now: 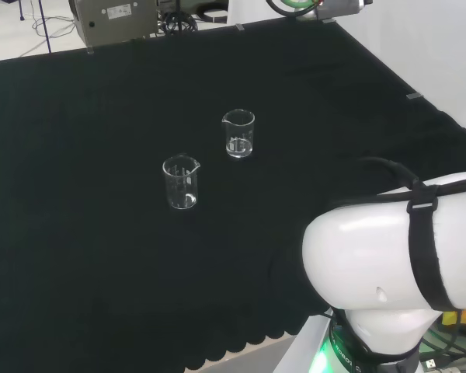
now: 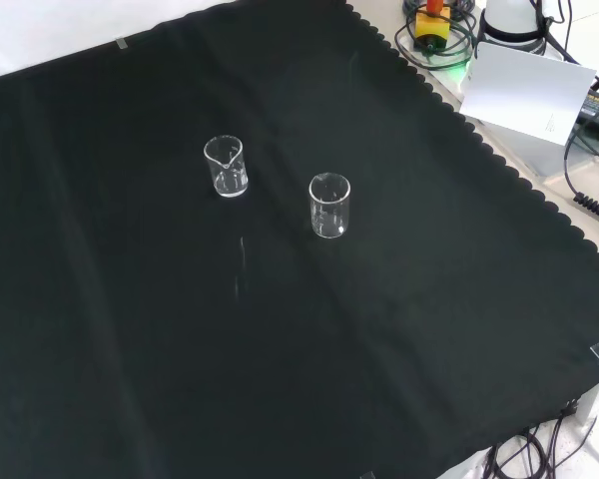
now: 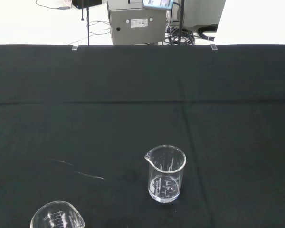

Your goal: Pick up the beaker on the right.

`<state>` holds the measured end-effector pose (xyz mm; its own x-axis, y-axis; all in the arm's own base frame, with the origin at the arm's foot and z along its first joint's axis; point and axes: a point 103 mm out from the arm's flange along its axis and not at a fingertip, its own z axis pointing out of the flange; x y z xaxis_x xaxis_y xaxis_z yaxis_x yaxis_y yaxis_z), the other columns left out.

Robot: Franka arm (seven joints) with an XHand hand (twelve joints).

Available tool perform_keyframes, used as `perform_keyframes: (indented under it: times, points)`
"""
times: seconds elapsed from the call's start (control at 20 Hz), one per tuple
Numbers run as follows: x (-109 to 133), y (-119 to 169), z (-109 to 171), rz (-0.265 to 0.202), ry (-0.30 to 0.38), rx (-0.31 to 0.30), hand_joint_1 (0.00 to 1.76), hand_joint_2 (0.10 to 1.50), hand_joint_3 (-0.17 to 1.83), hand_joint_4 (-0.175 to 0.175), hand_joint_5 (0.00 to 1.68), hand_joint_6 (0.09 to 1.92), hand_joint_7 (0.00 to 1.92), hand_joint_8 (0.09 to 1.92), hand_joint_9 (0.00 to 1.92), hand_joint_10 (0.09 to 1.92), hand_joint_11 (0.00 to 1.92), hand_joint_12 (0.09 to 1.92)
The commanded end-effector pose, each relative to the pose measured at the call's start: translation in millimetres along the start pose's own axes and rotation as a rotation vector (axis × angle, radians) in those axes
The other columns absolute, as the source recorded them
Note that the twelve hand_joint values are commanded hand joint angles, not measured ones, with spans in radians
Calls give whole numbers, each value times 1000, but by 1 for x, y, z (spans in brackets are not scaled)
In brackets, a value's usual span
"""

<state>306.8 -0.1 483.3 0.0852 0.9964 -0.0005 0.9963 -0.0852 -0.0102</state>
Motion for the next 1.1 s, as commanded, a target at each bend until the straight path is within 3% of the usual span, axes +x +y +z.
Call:
perform_keyframes:
  times: [0.05,0.15,0.2,0.6,1.1]
  points:
    - [3,1,-1,0,-12,-8,26,1202,501,-41,223,311,20,585,111,684,2,1248]
    - [13,-2,3,7,-7,-11,6,1272,375,-39,264,202,19,580,102,693,0,1247]
    - [27,0,2,-34,-53,-1,2,1293,335,-39,280,163,21,578,102,694,0,1249]
    - [2,2,2,-5,-27,15,0,1320,280,-38,304,110,26,575,104,695,0,1250]
    - [-2,16,36,14,-32,48,12,1314,262,-40,321,102,44,581,120,700,0,1254]
